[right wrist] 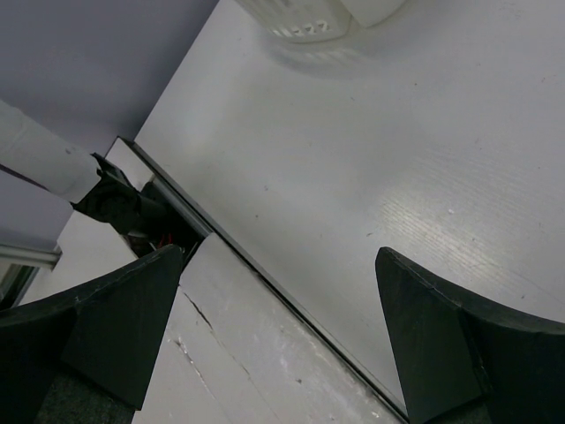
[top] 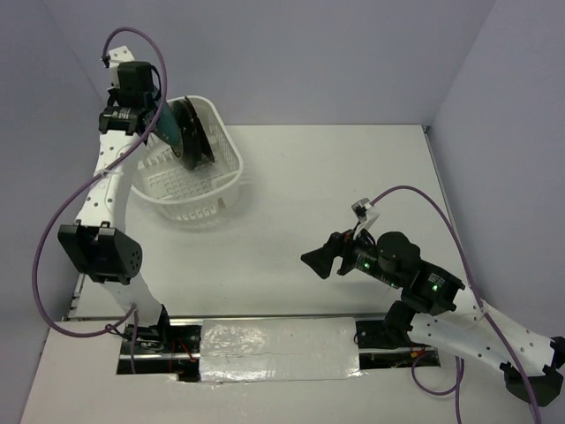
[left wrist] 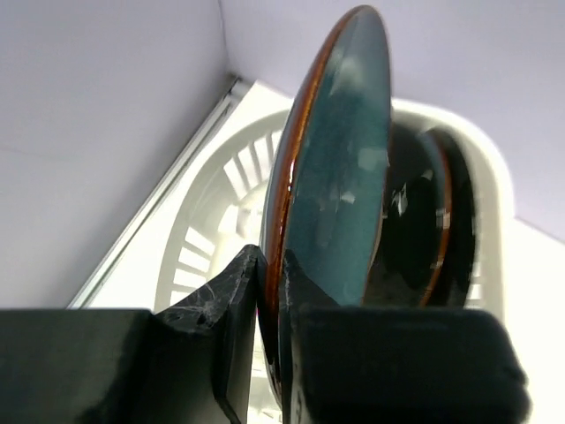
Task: Unload the plates from the dish rack
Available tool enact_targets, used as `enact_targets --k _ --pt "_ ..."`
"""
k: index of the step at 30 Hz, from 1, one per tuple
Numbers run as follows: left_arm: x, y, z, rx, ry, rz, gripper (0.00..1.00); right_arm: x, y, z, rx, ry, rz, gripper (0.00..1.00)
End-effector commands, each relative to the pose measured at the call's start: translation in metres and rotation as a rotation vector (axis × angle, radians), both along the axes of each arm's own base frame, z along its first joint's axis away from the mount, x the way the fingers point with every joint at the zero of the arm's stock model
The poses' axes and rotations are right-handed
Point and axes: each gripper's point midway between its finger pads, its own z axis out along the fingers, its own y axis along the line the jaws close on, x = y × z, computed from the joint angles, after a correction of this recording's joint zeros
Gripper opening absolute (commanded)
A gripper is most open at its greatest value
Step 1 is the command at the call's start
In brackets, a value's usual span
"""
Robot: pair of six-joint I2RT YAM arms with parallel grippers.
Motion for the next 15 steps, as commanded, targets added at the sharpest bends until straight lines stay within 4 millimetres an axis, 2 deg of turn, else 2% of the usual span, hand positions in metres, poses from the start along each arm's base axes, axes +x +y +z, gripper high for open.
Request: enact_targets --k 1,3,9,12,15 --pt "-0.018 -0.019 0.144 -0.1 -0.462 -0.066 0.0 0.0 0.003 0.012 0.03 -0.036 0.015 0.98" --pt "-0.029 -0.017 0.158 -0.096 -0.489 -0.061 0.0 -0.001 0.002 0.012 0.029 -0.037 0.013 0.98" --pt "-0.045 -0.016 0.176 -0.09 -0.536 -0.061 0.0 -0.003 0.001 0.015 0.042 -0.043 0.017 0.98" --pt "-0.051 -0.024 0.184 -0.121 -0.57 -0.103 0.0 -0.003 0.001 0.016 0.045 -0.044 0.015 0.98" --pt "-0.051 -0.044 0.192 -0.183 -0.609 -0.209 0.0 -0.002 0.001 0.016 0.043 -0.044 0.012 0.98"
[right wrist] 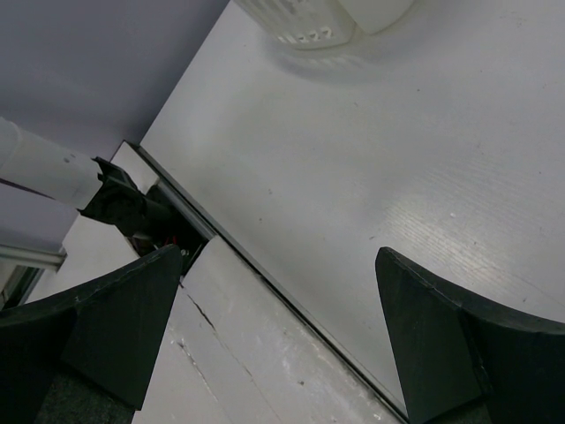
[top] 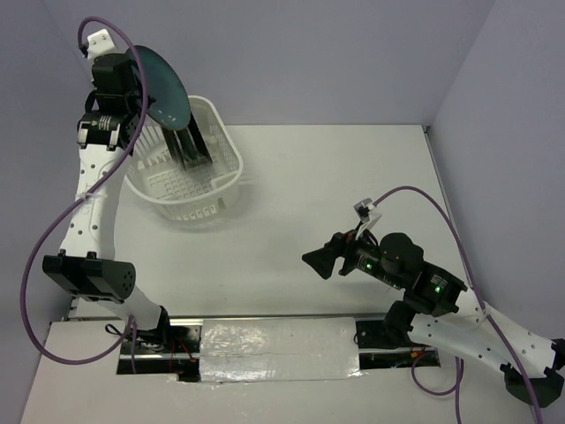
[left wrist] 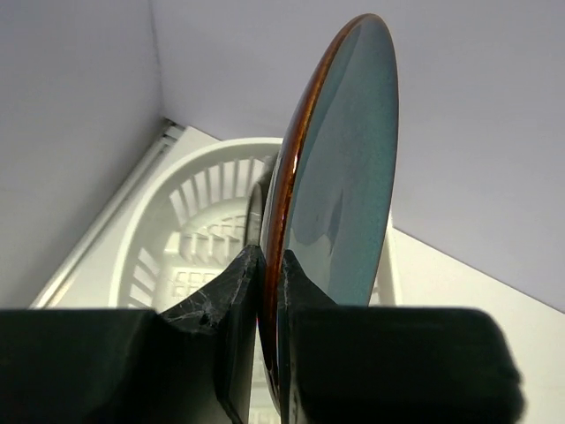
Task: Unload the plates from the dish rack
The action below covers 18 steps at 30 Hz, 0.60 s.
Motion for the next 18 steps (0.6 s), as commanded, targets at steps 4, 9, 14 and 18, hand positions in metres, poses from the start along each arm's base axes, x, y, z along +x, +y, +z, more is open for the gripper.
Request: enact_targets --k 4,9,14,18 --pt "-0.007 -0.065 0.102 -0.202 -0.372 -0.306 0.0 0.0 0.003 0.011 0.026 -0.034 0.009 0.98" --pt "0.001 -0.146 0.093 -0.245 -0.361 -0.55 0.0 0.001 0.003 0.009 0.022 -0.03 0.005 0.98" --pt "0.004 -0.234 0.069 -0.306 -0.314 -0.791 0.0 0.001 0.002 0.011 0.024 -0.032 0.001 0.98" --pt "0.009 -0.292 0.018 -0.354 -0.226 -0.928 0.0 0.002 -0.002 0.015 0.038 -0.046 -0.017 0.98"
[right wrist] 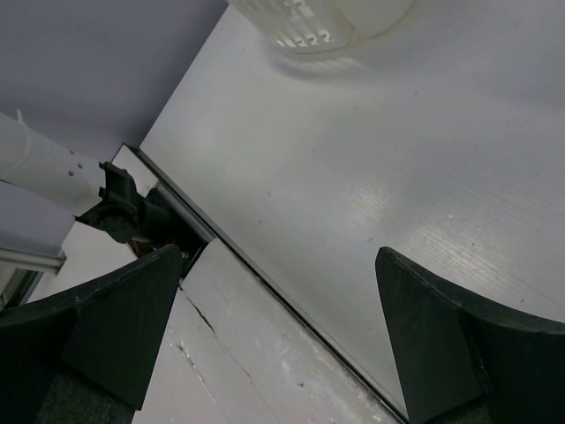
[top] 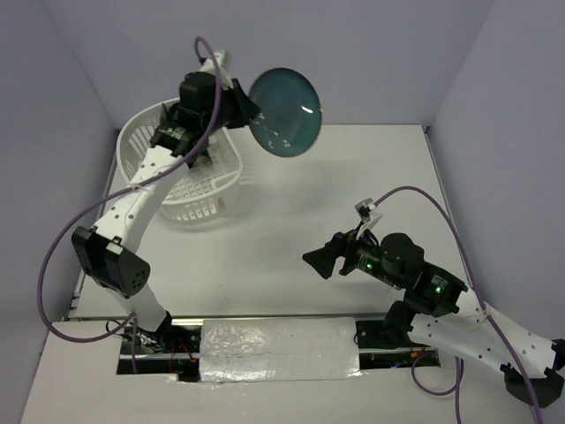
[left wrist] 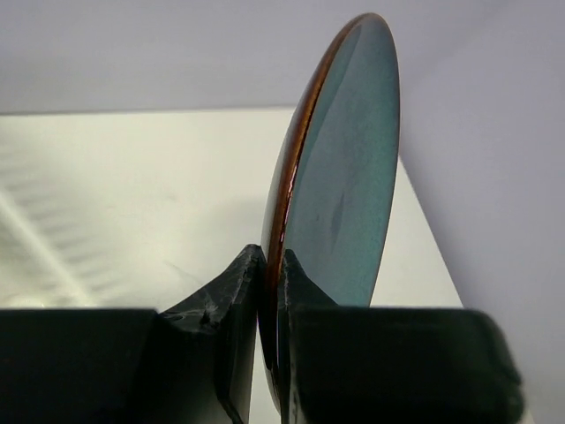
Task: Unload the plates from the dish rack
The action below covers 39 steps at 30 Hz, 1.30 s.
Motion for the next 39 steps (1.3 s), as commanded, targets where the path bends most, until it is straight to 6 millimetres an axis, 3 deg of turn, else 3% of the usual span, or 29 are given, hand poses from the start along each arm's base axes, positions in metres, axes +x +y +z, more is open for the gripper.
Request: enact_targets --k 1,4,5,6,8,9,10,11,13,14,18,30,39 --pt "0.005 -0.042 0.034 -0.159 -0.153 -0.142 0.0 0.002 -0.002 0.014 0.038 -0.044 -0.017 0.98" --pt "0.018 -0.05 0.003 -0.165 -0.129 -0.141 0.0 0.002 -0.006 0.017 0.049 -0.052 -0.029 0.98" --pt "0.023 -0.052 0.001 -0.173 -0.141 -0.148 0.0 0.001 -0.008 0.02 0.059 -0.061 -0.032 0.98" --pt "0.032 -0.061 -0.019 -0.166 -0.108 -0.167 0.0 0.0 -0.009 0.021 0.066 -0.065 -0.032 0.99" --pt "0.036 -0.081 -0.027 -0.174 -0.092 -0.236 0.0 -0.001 -0.01 0.023 0.076 -0.072 -0.034 0.99" --pt "0.045 -0.093 -0.054 -0.156 -0.043 -0.255 0.0 -0.001 -0.013 0.026 0.085 -0.082 -0.037 0.99" --pt "0.048 -0.1 -0.051 -0.155 -0.053 -0.273 0.0 -0.001 -0.014 0.026 0.085 -0.085 -0.041 0.99" --pt "0.053 -0.11 -0.073 -0.149 -0.012 -0.297 0.0 0.001 -0.016 0.026 0.083 -0.088 -0.059 0.99" --pt "0.056 -0.118 -0.081 -0.166 0.002 -0.328 0.0 0.001 -0.019 0.028 0.087 -0.093 -0.068 0.99" --pt "0.063 -0.12 -0.096 -0.156 0.025 -0.325 0.0 0.0 -0.019 0.029 0.093 -0.091 -0.068 0.99" --pt "0.072 -0.116 -0.118 -0.133 0.046 -0.281 0.0 -0.003 -0.019 0.032 0.113 -0.099 -0.051 0.99" --pt "0.07 -0.136 -0.193 -0.107 0.175 -0.308 0.0 -0.003 -0.019 0.031 0.105 -0.097 -0.052 0.99" --pt "0.06 -0.157 -0.232 -0.059 0.235 -0.294 0.0 -0.005 -0.021 0.035 0.115 -0.106 -0.049 0.99"
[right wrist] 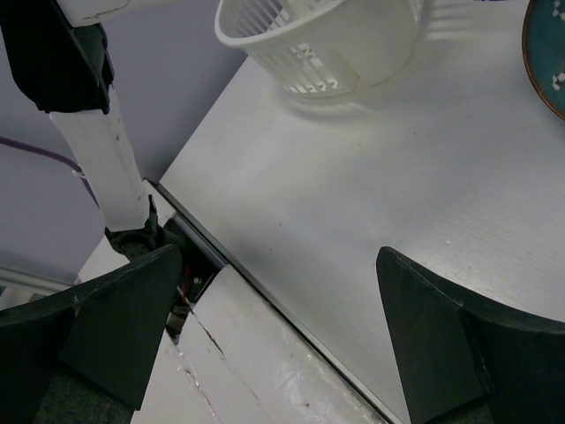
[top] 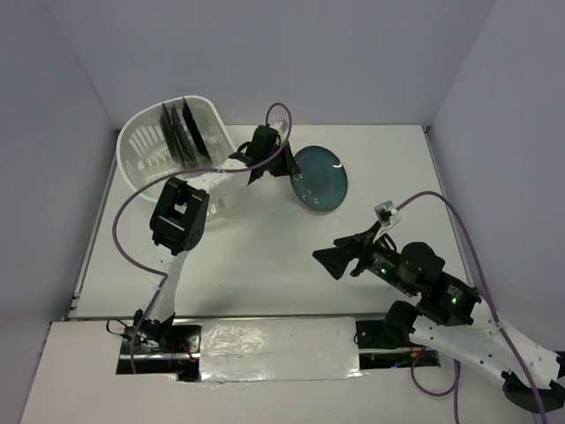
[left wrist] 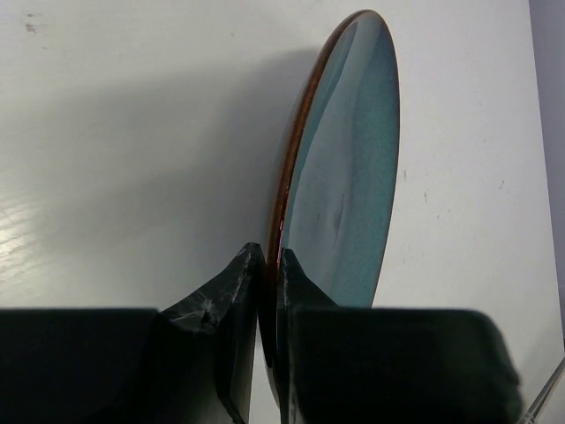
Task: Unload the plates from the dish rack
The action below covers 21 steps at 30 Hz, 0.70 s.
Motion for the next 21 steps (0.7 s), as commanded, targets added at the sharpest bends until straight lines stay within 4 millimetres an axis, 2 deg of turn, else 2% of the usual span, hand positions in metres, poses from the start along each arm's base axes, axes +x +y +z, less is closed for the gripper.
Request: enact_targets --k 1,3,4,6,9,11,12,18,21 --pt "0.013 -0.025 0.048 -0.082 -0.13 -0.01 0.0 -0.002 -0.001 0.011 0.027 -0.03 0.002 0.99" --pt "0.014 -0.021 0.04 -0.062 -0.115 0.018 0.02 -0.003 -0.001 0.011 0.031 -0.031 0.005 0.99" --pt "0.014 -0.018 0.036 -0.045 -0.107 0.028 0.09 -0.003 -0.002 0.011 0.031 -0.03 0.005 0.99" --pt "0.019 -0.012 0.028 -0.013 -0.107 0.053 0.17 -0.003 -0.002 0.012 0.034 -0.032 0.008 0.99" --pt "0.022 -0.002 0.011 0.031 -0.076 0.078 0.25 -0.003 -0.002 0.012 0.033 -0.033 0.003 0.99" --pt "0.025 0.006 0.0 0.048 -0.057 0.093 0.27 -0.003 -0.002 0.012 0.031 -0.033 0.002 0.99" --pt "0.026 0.008 -0.004 0.054 -0.054 0.095 0.34 -0.003 -0.002 0.013 0.034 -0.035 0.003 0.99" --pt "0.034 0.026 -0.027 0.127 -0.022 0.127 0.4 -0.003 -0.002 0.012 0.032 -0.031 0.006 0.98" --pt "0.036 0.034 -0.032 0.159 -0.021 0.14 0.41 -0.004 -0.002 0.013 0.036 -0.034 0.008 0.99"
